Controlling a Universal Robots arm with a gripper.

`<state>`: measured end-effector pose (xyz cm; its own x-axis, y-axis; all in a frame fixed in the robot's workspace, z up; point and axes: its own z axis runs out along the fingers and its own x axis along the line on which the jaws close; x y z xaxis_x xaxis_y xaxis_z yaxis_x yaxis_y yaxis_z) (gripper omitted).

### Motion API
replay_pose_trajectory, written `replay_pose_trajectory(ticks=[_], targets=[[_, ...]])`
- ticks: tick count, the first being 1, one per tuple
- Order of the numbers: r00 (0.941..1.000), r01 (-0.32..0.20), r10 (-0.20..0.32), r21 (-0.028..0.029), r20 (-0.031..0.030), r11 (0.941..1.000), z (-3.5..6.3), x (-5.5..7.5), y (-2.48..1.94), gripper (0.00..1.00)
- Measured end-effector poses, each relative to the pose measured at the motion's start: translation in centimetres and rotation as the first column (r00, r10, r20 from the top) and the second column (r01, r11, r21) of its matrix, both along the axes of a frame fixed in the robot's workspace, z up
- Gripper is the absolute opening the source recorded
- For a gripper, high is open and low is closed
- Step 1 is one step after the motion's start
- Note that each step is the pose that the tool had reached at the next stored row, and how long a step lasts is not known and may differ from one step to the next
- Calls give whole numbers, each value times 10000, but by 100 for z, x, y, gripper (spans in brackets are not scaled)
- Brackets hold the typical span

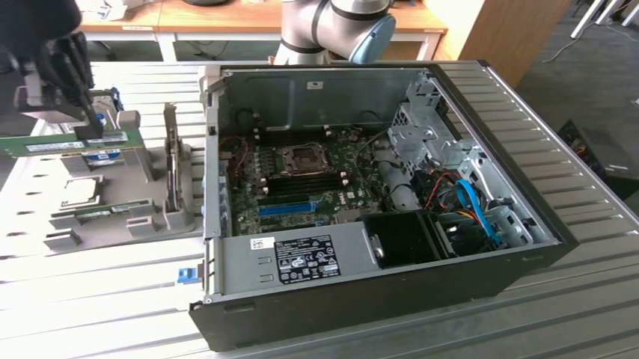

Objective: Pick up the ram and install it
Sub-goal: 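Pick up the ram and move it above insertion slot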

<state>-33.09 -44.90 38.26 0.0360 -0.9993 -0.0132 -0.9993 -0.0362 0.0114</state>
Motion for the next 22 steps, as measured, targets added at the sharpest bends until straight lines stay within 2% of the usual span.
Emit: replay_pose_trajectory(ticks=[22], targets=[[10000, 0, 0, 1, 0, 10000, 0, 655, 0, 12]])
